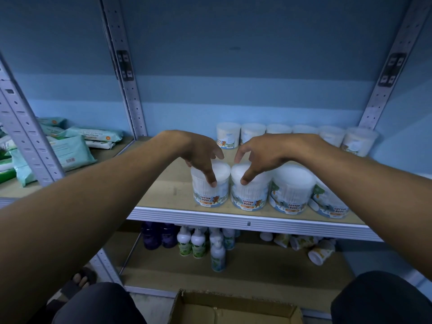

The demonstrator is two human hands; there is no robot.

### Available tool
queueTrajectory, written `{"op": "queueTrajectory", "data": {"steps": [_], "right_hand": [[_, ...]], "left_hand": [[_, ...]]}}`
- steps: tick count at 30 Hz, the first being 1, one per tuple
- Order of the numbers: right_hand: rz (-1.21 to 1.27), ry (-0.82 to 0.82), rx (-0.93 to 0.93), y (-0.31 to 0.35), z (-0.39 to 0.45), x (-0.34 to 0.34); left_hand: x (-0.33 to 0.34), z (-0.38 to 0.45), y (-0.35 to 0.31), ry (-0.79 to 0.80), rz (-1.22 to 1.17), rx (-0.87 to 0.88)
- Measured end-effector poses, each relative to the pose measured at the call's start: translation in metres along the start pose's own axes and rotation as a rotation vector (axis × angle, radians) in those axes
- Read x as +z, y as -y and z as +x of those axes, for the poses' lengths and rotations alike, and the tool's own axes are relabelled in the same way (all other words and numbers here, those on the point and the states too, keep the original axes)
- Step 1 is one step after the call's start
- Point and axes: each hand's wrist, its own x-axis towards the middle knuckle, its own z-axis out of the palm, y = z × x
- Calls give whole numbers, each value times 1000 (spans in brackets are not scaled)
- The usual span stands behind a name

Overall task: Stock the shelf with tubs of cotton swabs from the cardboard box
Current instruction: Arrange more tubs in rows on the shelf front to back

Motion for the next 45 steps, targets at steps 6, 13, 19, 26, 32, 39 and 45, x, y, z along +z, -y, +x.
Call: {"op": "queueTrajectory", "data": {"steps": [6,13,19,26,32,39,45], "right_hand": [[-12,18,-2,1,3,-1],[7,22,-12,-2,6,0],[11,18,-10,-4,7,2],[9,13,-22,-3,4,2],[8,10,-33,-3,3,2],[16,3,-38,-4,3,4],[49,-3,-25,-8,1,1]], "left_hand": [[2,2,1,-30,16,-4],[3,6,3,-32,51,-19],[2,5,2,-30,37,-5],[2,1,0,-33,39,1],[1,-2,-2,-34,36,20],[1,-4,-3,-52,63,27],[0,-6,-3,-54,60,23]]}}
